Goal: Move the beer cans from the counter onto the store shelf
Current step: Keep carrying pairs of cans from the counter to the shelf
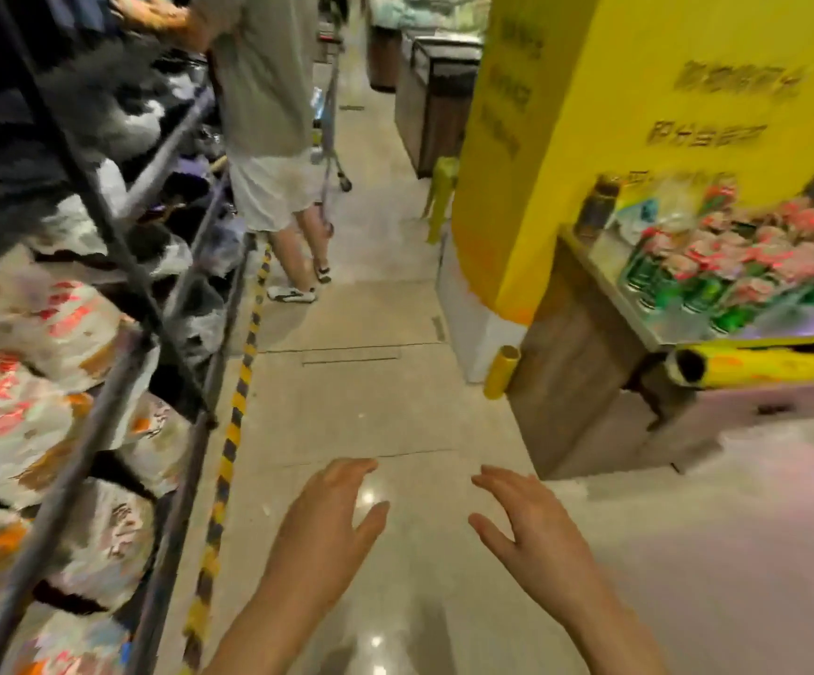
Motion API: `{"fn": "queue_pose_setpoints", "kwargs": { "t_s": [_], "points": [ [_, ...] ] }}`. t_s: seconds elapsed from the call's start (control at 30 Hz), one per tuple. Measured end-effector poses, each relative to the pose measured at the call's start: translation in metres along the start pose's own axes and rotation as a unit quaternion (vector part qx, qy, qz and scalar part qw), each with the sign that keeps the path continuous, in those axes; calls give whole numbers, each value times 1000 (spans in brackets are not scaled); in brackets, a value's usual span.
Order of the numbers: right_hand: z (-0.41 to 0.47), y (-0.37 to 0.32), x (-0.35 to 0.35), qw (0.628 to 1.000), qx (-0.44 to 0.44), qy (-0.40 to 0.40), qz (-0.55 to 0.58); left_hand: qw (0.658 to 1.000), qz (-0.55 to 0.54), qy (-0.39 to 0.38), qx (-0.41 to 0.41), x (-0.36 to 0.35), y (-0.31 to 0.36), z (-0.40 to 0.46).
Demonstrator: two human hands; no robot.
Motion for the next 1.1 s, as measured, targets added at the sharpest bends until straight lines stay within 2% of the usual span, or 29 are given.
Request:
{"fn": "queue_pose_setpoints", "kwargs": {
  "t_s": [0.13, 0.33, 0.47, 0.6, 0.77, 1.1],
  "points": [
    [-43, 67, 52, 991, -116, 66, 8, 992, -25, -59, -112, -45, 82, 37],
    [-64, 136, 95, 960, -238, 130, 75, 976, -40, -135, -163, -86, 148, 87],
    [-29, 179, 121, 950, -249, 151, 114, 978, -34, -146, -144, -109, 171, 142],
    [30, 223, 163, 956, -231, 148, 104, 982, -42, -132, -128, -131, 203, 215],
    [87, 278, 238, 958, -231, 149, 85, 982, -46, -122, -135, -159, 281, 302],
    [54, 409, 346, 904, -316, 263, 114, 930, -29, -196, -310, -241, 510, 377]
  ]
}}
Point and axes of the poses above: each hand's wrist, its own z-axis towards the middle knuckle, its own x-axis out of the back of the hand, y = z × x, the point moved 3 cm from there along z, towards the middle knuckle, and after that the axes turned 12 degrees about z, right-handed, at the moved point
